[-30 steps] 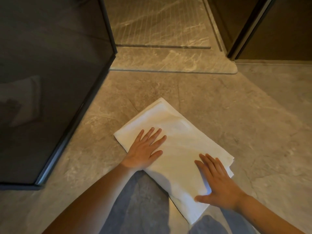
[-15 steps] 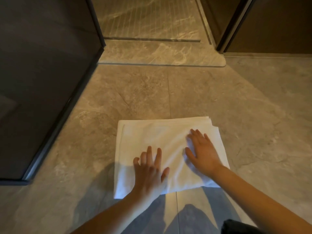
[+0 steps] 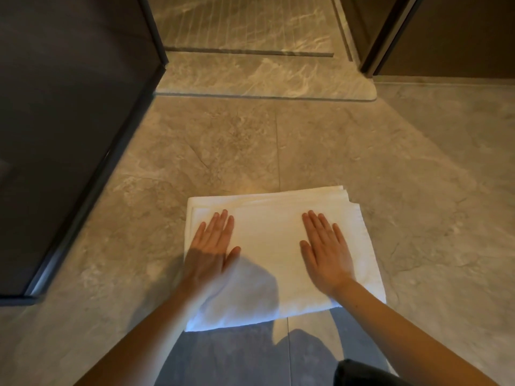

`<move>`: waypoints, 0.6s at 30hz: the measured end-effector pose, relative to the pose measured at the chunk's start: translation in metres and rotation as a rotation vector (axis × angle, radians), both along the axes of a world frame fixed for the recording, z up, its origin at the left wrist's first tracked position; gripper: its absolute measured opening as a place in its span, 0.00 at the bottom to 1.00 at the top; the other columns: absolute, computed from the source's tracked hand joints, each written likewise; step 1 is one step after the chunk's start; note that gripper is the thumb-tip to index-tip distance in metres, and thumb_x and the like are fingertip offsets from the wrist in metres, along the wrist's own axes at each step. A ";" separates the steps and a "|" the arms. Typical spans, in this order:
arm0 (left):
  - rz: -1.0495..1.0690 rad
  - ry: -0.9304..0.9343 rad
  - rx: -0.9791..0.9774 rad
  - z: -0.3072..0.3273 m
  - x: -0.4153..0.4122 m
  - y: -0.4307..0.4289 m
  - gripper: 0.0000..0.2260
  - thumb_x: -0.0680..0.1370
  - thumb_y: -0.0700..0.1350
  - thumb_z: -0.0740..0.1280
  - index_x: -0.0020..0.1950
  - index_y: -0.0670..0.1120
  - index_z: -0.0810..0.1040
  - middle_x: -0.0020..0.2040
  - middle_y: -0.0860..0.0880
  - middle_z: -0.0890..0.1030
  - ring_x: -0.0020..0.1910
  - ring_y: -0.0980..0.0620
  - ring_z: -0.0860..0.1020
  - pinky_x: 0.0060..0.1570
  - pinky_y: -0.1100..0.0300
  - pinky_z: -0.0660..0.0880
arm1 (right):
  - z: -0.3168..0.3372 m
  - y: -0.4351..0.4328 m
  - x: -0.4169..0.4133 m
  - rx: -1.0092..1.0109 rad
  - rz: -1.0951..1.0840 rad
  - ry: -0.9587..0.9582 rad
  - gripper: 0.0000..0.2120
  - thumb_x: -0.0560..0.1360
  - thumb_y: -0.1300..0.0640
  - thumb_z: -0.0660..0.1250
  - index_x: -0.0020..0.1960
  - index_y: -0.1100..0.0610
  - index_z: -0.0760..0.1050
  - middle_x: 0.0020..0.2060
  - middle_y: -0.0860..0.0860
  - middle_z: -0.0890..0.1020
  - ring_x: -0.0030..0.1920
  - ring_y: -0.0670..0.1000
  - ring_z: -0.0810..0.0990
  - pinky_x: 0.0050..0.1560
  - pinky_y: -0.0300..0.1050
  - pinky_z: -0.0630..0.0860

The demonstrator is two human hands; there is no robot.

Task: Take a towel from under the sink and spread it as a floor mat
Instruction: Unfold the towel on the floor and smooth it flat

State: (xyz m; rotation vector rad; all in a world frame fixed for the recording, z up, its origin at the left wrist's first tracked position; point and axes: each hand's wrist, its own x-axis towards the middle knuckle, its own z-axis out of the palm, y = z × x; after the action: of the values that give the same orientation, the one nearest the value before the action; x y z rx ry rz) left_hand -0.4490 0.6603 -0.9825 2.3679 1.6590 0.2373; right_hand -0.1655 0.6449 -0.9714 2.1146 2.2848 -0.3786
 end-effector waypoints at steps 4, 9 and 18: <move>0.116 0.053 -0.027 -0.004 -0.023 -0.001 0.31 0.80 0.57 0.49 0.79 0.41 0.54 0.79 0.45 0.53 0.79 0.49 0.49 0.76 0.49 0.49 | -0.002 -0.005 0.024 0.015 -0.081 0.002 0.30 0.80 0.41 0.38 0.79 0.49 0.39 0.78 0.45 0.44 0.78 0.46 0.39 0.77 0.49 0.39; 0.118 0.061 -0.052 -0.007 -0.026 0.001 0.31 0.80 0.58 0.48 0.79 0.41 0.52 0.80 0.44 0.51 0.79 0.50 0.47 0.76 0.47 0.49 | -0.007 -0.003 0.029 0.021 -0.136 0.005 0.31 0.80 0.38 0.38 0.79 0.49 0.37 0.79 0.46 0.42 0.77 0.46 0.37 0.77 0.51 0.40; 0.086 0.127 -0.047 -0.008 -0.028 0.090 0.32 0.80 0.61 0.39 0.79 0.45 0.39 0.78 0.50 0.37 0.77 0.55 0.36 0.75 0.55 0.39 | -0.002 0.067 0.022 0.037 -0.171 0.000 0.32 0.80 0.40 0.39 0.79 0.53 0.40 0.79 0.49 0.44 0.78 0.49 0.40 0.77 0.52 0.40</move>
State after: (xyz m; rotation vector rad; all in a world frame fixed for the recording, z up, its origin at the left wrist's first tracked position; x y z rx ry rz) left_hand -0.4766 0.7503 -0.9909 2.3233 1.8044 0.0630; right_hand -0.1436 0.7121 -0.9735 2.3356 2.1334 -0.3403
